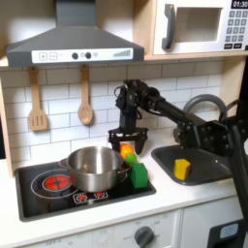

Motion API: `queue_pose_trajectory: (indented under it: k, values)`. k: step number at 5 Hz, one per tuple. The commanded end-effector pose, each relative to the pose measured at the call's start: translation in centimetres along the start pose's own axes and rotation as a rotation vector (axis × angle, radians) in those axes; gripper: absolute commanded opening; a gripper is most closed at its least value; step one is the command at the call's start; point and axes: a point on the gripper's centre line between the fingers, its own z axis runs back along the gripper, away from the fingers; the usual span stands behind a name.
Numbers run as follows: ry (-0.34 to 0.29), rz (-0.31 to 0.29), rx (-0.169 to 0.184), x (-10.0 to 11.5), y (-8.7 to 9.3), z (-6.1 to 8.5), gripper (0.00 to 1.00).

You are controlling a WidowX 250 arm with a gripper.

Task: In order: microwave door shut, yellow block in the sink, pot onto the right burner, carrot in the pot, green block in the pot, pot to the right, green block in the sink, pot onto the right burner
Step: 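Put the carrot in the pot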

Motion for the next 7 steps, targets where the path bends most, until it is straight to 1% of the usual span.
queue_pose_trajectory:
  k: [1,2,3,5,6,7]
  values:
    - [0.023,0.002,-0.005,0.2,0.0,-0.8,1.00]
    - [0.025,-0.001,-0.008,0.3,0.0,-0.9,0.91]
    - [0.022,0.007,-0.004,0.2,0.1,-0.8,0.00]
    - [0.005,0.011,-0.003,0.2,0.2,-0.5,0.00]
    - [-0.008,-0.001,-0.001,0.1,0.0,0.1,0.00]
    - [0.010,-0.015,-0.007,-0.5,0.0,0.5,0.00]
